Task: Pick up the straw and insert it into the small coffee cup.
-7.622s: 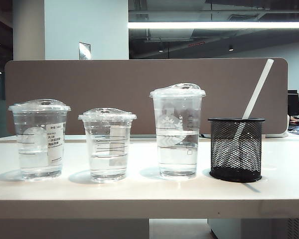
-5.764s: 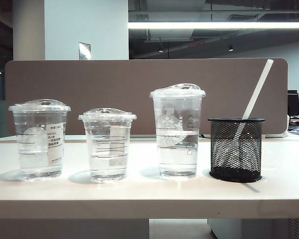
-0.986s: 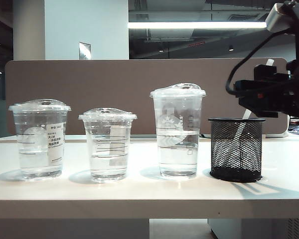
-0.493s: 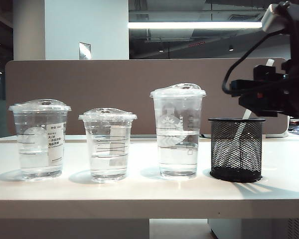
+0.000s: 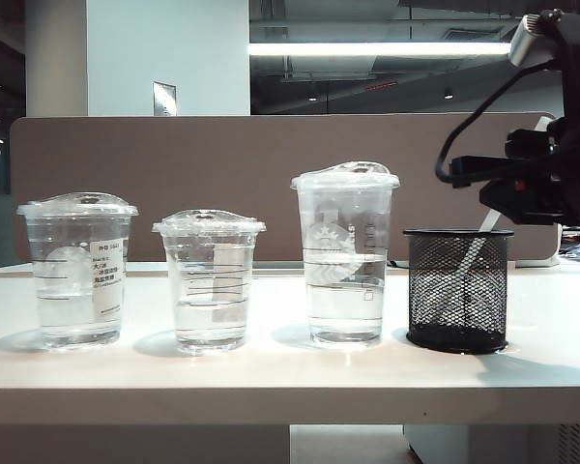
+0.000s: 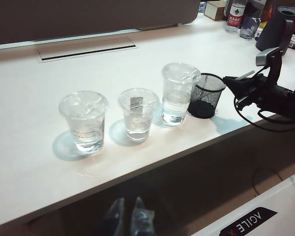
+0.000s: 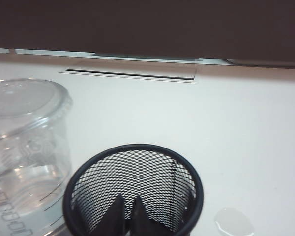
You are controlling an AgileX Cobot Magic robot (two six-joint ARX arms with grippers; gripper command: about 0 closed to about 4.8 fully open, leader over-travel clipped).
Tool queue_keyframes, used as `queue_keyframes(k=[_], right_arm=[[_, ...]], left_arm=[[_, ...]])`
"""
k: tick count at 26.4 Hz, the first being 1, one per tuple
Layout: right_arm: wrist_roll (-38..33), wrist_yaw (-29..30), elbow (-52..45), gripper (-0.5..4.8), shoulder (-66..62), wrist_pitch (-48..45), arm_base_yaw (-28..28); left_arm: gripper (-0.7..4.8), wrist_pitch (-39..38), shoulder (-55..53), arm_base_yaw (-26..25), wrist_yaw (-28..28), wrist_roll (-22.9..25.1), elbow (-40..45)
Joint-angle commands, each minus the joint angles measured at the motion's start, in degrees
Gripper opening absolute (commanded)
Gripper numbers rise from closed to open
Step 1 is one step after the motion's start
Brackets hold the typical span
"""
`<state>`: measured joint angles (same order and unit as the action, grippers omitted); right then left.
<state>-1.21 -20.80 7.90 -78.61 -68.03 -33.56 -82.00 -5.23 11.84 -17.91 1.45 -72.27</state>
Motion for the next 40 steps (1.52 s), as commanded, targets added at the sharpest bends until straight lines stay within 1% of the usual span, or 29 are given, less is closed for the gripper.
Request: queue_keyframes(k=[1, 6, 9, 15, 20, 23, 24, 25, 26, 27, 28, 29, 32, 33, 35, 37, 38, 40], right_arm=[[0.0, -0.1, 0.6, 0.38, 0.1, -0.8, 0.4], [0.0, 0.0, 1.7, 0.37, 0.2, -0.8, 0.4], [0.0, 0.0, 2.6, 0.17, 0.2, -0.8, 0.4], [0.1, 0.0, 4.2, 0.17, 0.2, -0.8, 0.4], [4.7, 0.1, 5.2, 0.17, 3.6, -0.2, 0.3], [4.7, 0.1, 5.4, 0.17, 12.8, 7.5, 0.2], [4.7, 0.1, 6.3, 0.17, 18.2, 14.1, 0.2], [4.9, 0.1, 6.9, 0.17, 20.7, 17.7, 0.2], [7.5, 0.2, 9.0, 0.17, 25.8, 25.4, 0.2], [9.5, 0.3, 10.3, 0.17, 28.2, 28.8, 0.2], [12.3, 2.8, 12.8, 0.17, 31.2, 33.4, 0.2], [13.2, 4.5, 14.7, 0.17, 32.5, 36.0, 0.2], [13.5, 8.8, 24.7, 0.17, 32.5, 46.3, 0.2], [13.5, 10.6, 27.2, 0.17, 31.2, 47.2, 0.2], [13.5, 16.9, 32.3, 0.17, 26.8, 46.6, 0.2], [13.5, 21.1, 36.7, 0.17, 21.4, 46.9, 0.2], [13.5, 22.6, 38.7, 0.17, 19.0, 47.3, 0.2], [13.5, 23.4, 41.7, 0.17, 14.9, 47.3, -0.9]], left_arm=[[0.25, -0.2, -0.1, 0.0, -0.3, -0.2, -0.2], [0.25, -0.2, -0.1, 0.0, -0.3, -0.2, -0.2], [0.25, -0.2, -0.1, 0.0, -0.3, -0.2, -0.2], [0.25, -0.2, -0.1, 0.0, -0.3, -0.2, -0.2], [0.25, -0.2, -0.1, 0.0, -0.1, -0.2, -0.2], [0.25, -0.2, -0.1, 0.0, -0.1, -0.2, -0.2], [0.25, -0.2, -0.1, 0.0, -0.1, 0.0, -0.2], [0.25, -0.2, -0.1, 0.0, -0.1, 0.1, -0.2], [0.25, -0.2, -0.1, 0.0, -0.1, 0.1, -0.2], [0.25, -0.2, -0.1, 0.0, -0.1, 0.1, -0.2], [0.25, -0.2, -0.1, 0.0, -0.1, 0.1, -0.2], [0.25, -0.2, -0.1, 0.0, -0.1, 0.1, -0.2], [0.25, -0.2, -0.1, 0.0, -0.1, 0.1, -0.2], [0.25, -0.2, -0.1, 0.0, 0.2, 0.1, -0.2], [0.25, -0.2, -0.1, 0.0, 0.7, 0.2, -0.1], [0.25, -0.2, -0.1, 0.0, 1.2, 0.3, -0.1], [0.25, -0.2, -0.1, 0.0, 1.3, 0.4, -0.1], [0.25, -0.2, -0.1, 0.0, 1.4, 1.6, -0.1]])
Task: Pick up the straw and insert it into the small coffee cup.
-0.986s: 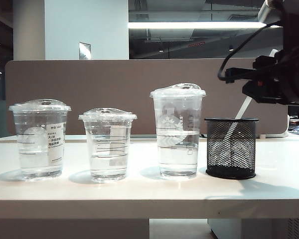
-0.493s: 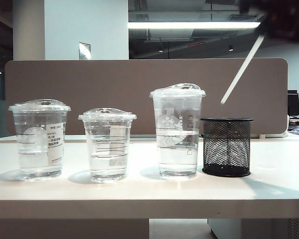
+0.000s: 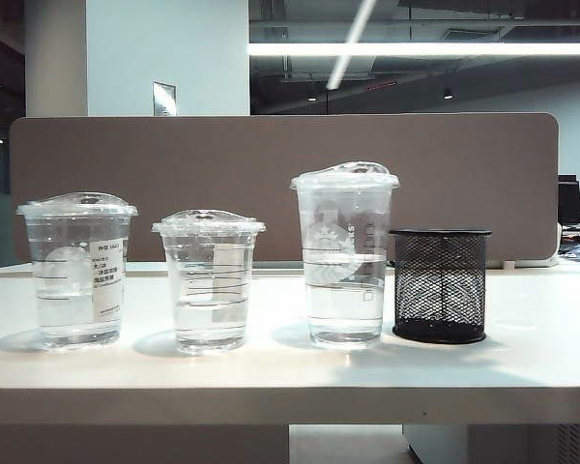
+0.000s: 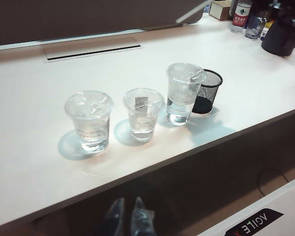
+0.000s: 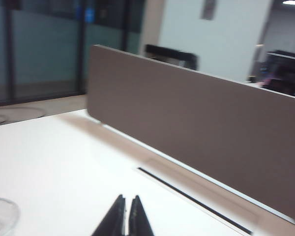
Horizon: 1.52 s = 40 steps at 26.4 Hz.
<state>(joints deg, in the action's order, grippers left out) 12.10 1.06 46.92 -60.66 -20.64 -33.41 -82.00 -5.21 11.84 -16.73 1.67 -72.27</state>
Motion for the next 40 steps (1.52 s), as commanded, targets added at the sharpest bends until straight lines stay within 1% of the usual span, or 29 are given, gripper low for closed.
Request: queue_keyframes(k=[1, 7, 11, 14, 23, 26, 33, 37, 40], right_arm=[[0.2, 1.6, 3.5, 0.17, -4.2, 0.0, -1.6], [0.2, 1.7, 4.9, 0.17, -8.0, 3.6, -7.3], [0.2, 1.6, 4.9, 0.17, -8.2, 9.5, -12.8], [0.2, 1.6, 4.9, 0.17, -8.6, 12.4, -14.9], [0.2, 1.8, 4.9, 0.17, -13.1, 12.7, -14.9], [0.2, 3.2, 4.9, 0.17, -13.5, 12.6, -15.0], [0.1, 4.0, 5.1, 0.17, -13.5, 12.7, -15.7], [0.1, 4.0, 5.1, 0.17, -13.5, 12.7, -17.0], [0.1, 3.8, 5.1, 0.17, -14.7, 12.7, -16.9]], left_arm=[[0.25, -0.2, -0.1, 0.0, 0.2, 1.4, -0.2], [0.25, -0.2, -0.1, 0.0, 0.2, 1.4, -0.1], [0.25, -0.2, -0.1, 0.0, 0.2, 1.4, -0.1], [0.25, -0.2, -0.1, 0.0, 0.2, 1.4, -0.1], [0.25, -0.2, -0.1, 0.0, 0.0, 1.3, -0.2], [0.25, -0.2, -0.1, 0.0, 0.0, 1.3, -0.2], [0.25, -0.2, -0.1, 0.0, 0.0, 1.3, -0.1], [0.25, -0.2, -0.1, 0.0, 0.0, 1.3, -0.1], [0.25, -0.2, -0.1, 0.0, 0.0, 1.3, -0.1]])
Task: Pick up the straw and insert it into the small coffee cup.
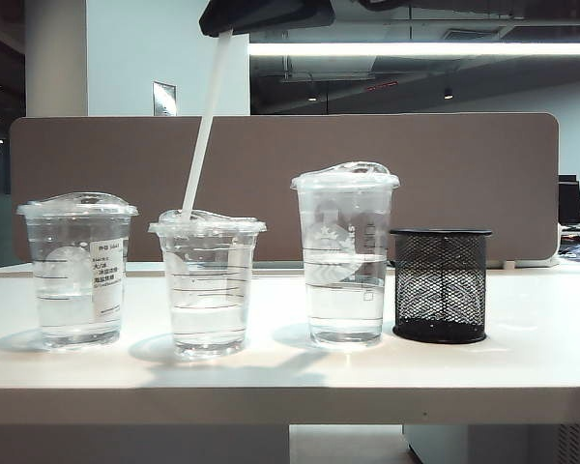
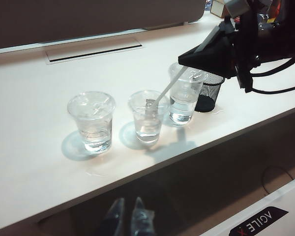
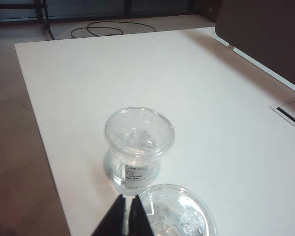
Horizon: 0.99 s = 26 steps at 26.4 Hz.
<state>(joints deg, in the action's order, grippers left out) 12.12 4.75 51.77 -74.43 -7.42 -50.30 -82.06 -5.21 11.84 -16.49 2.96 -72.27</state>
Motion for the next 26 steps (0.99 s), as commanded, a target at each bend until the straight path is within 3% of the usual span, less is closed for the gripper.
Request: queue_keyframes(k=[1, 5, 7, 8, 10, 13, 15, 16, 18, 20, 22, 26], right_arm=[[0.1, -0.2, 0.3, 0.17, -2.0, -0.6, 0.1], [0.1, -0.1, 0.3, 0.33, -6.9, -5.5, 0.5], [0.1, -0.1, 0.4, 1.85, -9.6, -8.7, 1.0], [0.1, -0.1, 0.6, 3.01, -10.4, -9.3, 1.1], [0.1, -0.1, 0.6, 4.01, -10.1, -10.7, 1.1], [0.1, -0.4, 0.7, 4.31, -5.9, -11.1, 1.0], [0.1, -1.3, 0.7, 3.77, -0.2, -10.0, -0.2], [0.1, -1.4, 0.6, 1.73, 4.7, -8.5, -0.8], [0.0, -1.4, 0.5, -0.04, 11.5, -6.3, -1.2], [0.1, -1.9, 0.3, -0.06, 17.9, -4.4, -1.8], [0.1, -5.4, -1.7, -0.06, 25.6, -4.6, -2.0], [0.1, -12.3, -5.9, -0.05, 34.8, -4.6, -2.7]], left_arm=[[0.25, -0.1, -0.1, 0.0, -0.2, 0.0, -0.1], [0.25, -0.1, -0.1, 0.0, -0.3, 0.0, -0.2], [0.25, -0.1, -0.1, 0.0, -0.3, 0.0, -0.2], [0.25, -0.1, -0.1, 0.0, -0.3, 0.0, -0.2], [0.25, -0.1, -0.1, 0.0, -0.3, 0.0, -0.2], [0.25, -0.1, -0.1, 0.0, -0.2, 0.0, -0.1], [0.25, -0.1, -0.1, 0.0, 0.0, 0.0, -0.1], [0.24, 0.4, -0.1, 0.0, -0.1, 0.0, 0.3], [0.20, 2.7, -0.1, 0.0, -0.3, -0.2, 2.9], [0.20, 7.1, -0.1, -0.1, -0.5, -0.2, 8.2], [0.20, 17.1, -0.1, -0.1, -3.7, -1.4, 15.7], [0.20, 31.6, -0.1, -0.1, -4.3, -3.3, 25.1]])
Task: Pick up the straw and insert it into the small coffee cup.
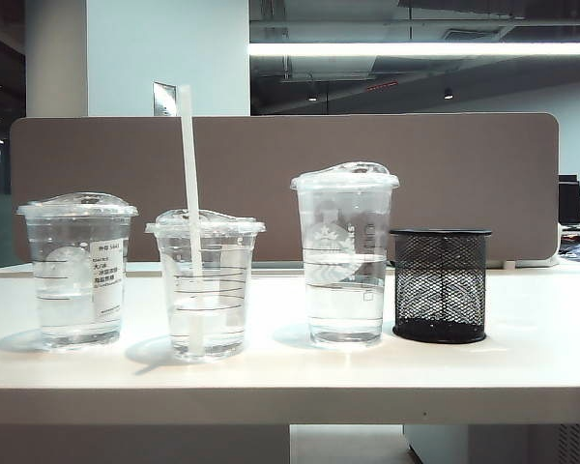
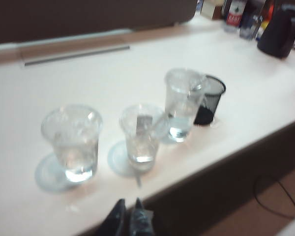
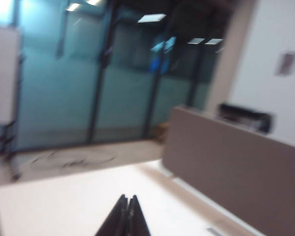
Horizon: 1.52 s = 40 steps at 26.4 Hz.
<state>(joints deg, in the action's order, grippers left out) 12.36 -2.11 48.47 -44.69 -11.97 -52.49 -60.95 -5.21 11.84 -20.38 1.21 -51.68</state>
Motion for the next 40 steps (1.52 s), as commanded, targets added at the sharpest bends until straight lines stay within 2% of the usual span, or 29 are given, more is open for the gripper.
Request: queue_keyframes(k=[1, 5, 10, 17, 20, 24, 31, 35, 40], right_arm=[[-0.2, -6.3, -3.7, -0.06, 7.0, -0.1, -0.5], [-0.2, -8.5, -8.6, -0.06, 15.5, 1.2, -0.5], [-0.3, -8.5, -12.7, -0.05, 26.3, 12.0, -0.8], [-0.4, -9.8, -12.9, -0.06, 32.9, 30.8, -0.8], [-0.6, -9.8, -14.0, -0.06, 33.4, 34.4, -0.8], [-5.2, -9.7, -20.9, -0.05, 35.3, 29.7, -0.8], [-10.8, -8.2, -34.8, -0.06, 40.4, 16.7, -0.8], [-10.9, -6.8, -39.1, -0.05, 41.7, 11.2, -0.8], [-10.9, -5.0, -39.8, 0.01, 41.7, 10.9, -0.8]], left_arm=[[0.21, 13.6, -0.1, -0.1, -0.3, -2.3, 6.8], [0.21, 26.2, -0.1, -0.1, 0.2, -3.5, 16.9], [0.21, 39.0, -0.1, 0.0, 0.3, -3.6, 28.2], [0.21, 44.0, -0.1, 0.0, 1.3, -3.6, 37.8], [0.21, 43.9, -0.1, 0.0, 3.4, -3.4, 39.5], [0.21, 44.1, -0.1, 0.0, 5.4, -3.4, 39.8], [0.22, 44.3, -0.1, 0.0, 5.1, -3.4, 39.8], [0.22, 44.3, -0.1, 0.0, 5.1, -3.4, 39.8], [0.22, 44.3, -0.1, 0.0, 5.1, -3.4, 39.8]])
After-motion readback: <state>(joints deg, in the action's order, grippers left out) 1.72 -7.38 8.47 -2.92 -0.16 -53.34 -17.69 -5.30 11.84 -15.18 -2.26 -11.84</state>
